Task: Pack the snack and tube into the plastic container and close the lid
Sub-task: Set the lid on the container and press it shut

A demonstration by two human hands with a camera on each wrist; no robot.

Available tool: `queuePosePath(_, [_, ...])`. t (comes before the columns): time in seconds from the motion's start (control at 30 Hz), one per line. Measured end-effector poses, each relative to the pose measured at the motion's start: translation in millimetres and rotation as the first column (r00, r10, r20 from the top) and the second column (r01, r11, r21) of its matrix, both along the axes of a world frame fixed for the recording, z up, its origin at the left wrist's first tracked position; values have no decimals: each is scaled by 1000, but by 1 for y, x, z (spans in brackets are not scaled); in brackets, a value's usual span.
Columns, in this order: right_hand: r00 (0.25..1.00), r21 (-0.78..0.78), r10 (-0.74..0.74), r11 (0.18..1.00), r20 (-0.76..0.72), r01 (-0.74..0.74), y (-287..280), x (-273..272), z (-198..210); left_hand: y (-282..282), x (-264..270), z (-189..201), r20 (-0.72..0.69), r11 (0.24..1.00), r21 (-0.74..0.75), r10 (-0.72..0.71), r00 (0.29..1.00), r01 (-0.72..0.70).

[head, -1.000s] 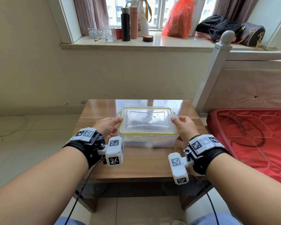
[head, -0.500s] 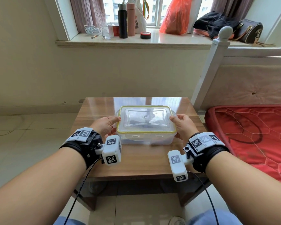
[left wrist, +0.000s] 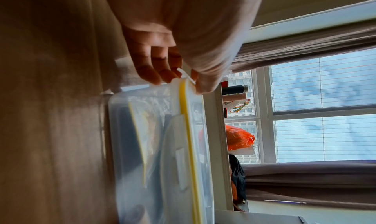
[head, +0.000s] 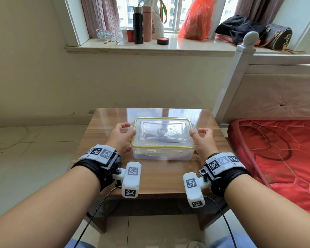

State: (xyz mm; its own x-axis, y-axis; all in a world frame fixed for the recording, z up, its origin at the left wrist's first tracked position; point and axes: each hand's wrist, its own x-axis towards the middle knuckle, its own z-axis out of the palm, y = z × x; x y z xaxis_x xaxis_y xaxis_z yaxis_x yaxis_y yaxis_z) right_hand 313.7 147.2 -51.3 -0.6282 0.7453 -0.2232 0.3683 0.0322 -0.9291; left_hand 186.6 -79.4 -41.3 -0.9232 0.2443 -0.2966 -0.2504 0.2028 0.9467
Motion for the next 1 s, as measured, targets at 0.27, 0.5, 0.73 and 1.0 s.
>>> queuePosePath(0.27, [999, -12, -30, 999, 12, 30, -5, -2, 0, 4, 2, -1, -47, 1000, -10, 12, 999, -12])
queuePosePath(0.5, [998, -65, -69, 995, 8, 70, -8, -4, 3, 4, 12, -6, -124, 996, -71, -71, 990, 62])
queuePosePath(0.73, [997, -69, -74, 995, -7, 74, -9, -3, 2, 5, 16, -7, -157, 996, -45, -78, 984, 72])
queuePosePath(1.0, [996, -71, -87, 994, -31, 85, -10, -4, 0, 6, 10, -21, -89, 1000, 21, -10, 996, 12])
